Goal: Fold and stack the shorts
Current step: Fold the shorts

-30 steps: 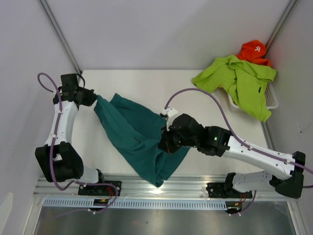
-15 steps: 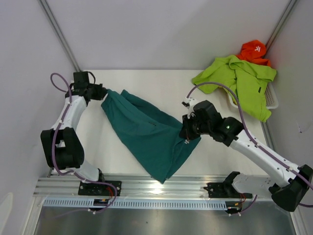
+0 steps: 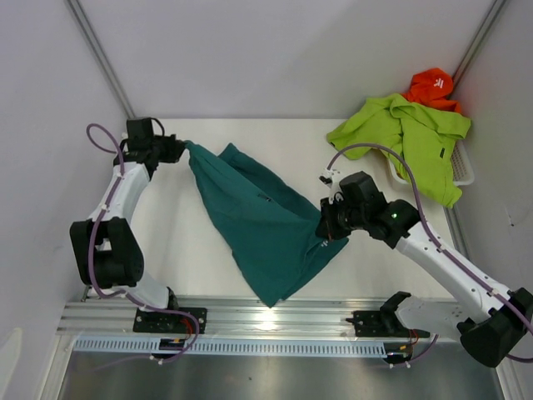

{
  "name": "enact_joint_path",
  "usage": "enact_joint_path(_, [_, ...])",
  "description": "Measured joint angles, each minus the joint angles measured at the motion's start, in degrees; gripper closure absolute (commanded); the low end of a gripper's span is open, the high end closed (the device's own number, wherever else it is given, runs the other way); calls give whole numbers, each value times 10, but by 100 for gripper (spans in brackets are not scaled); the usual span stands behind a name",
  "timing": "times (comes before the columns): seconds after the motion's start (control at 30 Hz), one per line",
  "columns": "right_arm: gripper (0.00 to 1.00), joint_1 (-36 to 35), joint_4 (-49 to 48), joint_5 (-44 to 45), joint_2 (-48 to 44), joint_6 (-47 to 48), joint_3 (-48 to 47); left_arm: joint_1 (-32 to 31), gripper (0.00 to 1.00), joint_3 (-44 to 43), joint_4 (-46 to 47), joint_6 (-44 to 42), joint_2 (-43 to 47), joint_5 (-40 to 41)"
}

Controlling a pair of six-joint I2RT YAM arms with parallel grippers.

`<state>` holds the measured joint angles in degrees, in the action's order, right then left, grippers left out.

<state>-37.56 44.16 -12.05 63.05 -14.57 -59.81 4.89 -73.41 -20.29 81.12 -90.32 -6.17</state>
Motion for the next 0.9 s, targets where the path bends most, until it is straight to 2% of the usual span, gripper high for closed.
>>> enact_joint_path(0.4, [100,-12,36,10,-8,-1,-42,3,100,-12,-1,6,38,0])
enact_joint_path(0.57, [100,21,46,17,-18,2,-57,-3,100,-19,9,17,35,-1])
enact_joint_path(0.73, [100,69,34,17,-13,5,-37,-29,100,-37,53,28,-7,0])
enact_joint_path(0.9, [100,125,6,21,26,13,5,-76,100,-51,139,47,-91,9])
